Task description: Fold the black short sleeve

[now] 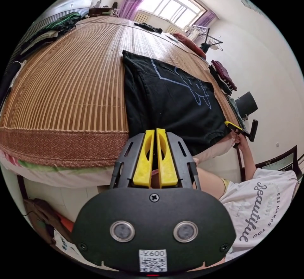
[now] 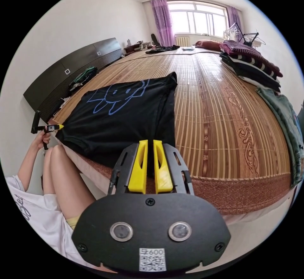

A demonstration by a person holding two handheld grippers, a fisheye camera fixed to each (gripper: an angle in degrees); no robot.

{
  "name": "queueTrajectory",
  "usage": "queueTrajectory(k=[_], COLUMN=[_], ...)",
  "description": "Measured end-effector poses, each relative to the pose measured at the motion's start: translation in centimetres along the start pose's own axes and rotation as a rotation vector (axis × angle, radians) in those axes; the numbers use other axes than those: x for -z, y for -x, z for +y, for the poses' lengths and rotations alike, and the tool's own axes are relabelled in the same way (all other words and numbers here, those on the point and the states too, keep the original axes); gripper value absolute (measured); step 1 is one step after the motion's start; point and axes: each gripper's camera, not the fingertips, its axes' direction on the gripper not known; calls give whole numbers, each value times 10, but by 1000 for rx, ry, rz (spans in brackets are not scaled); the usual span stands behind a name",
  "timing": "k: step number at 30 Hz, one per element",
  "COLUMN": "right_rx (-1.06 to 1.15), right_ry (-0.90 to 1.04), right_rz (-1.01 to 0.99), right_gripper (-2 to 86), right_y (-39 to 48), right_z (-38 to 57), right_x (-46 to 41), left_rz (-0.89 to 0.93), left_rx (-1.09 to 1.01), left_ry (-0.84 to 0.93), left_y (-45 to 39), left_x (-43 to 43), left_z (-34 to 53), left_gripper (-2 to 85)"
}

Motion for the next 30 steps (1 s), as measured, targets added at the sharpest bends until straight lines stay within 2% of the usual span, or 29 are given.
queueTrajectory(k=[4,8,14,16,17,20,22,24,27,30], right_rx=[-33,77,101,85,102,71,52,55,134,249], right_ry=[-55,-123,-37,21,28,-19,-32,-68,-140,-85], right_rz=[-8,-21,-139,-106,-106,-155,-158,-143,-222,-311], right_gripper=[-8,-8,-8,-8,-8,-8,-9,-9,-9,-9], right_y=[-21,-19,-40,-55,-65,-97,-113,-121,-117,-106], right_z=[0,-9,-31,-29,-24,-13,-9,-4,6,11], right_x=[14,24,-25,-43,-50,-49,-48,-45,-43,-63], left_rz=[36,-26,133,84,2,115,110,-14,87,68], left_rx=[53,18,-52,-62,-17,63,110,140,109,57], left_ry=[1,-159,-35,14,42,-31,-69,-76,-160,-131], left_y=[-6,-46,-98,-99,-89,-58,-51,-57,-76,-103], left_x=[12,48,-9,-27,-32,-15,-4,12,26,15], left_z=[17,33,-8,-10,-6,17,32,46,45,15], left_gripper=[33,25,12,8,6,3,3,3,3,3])
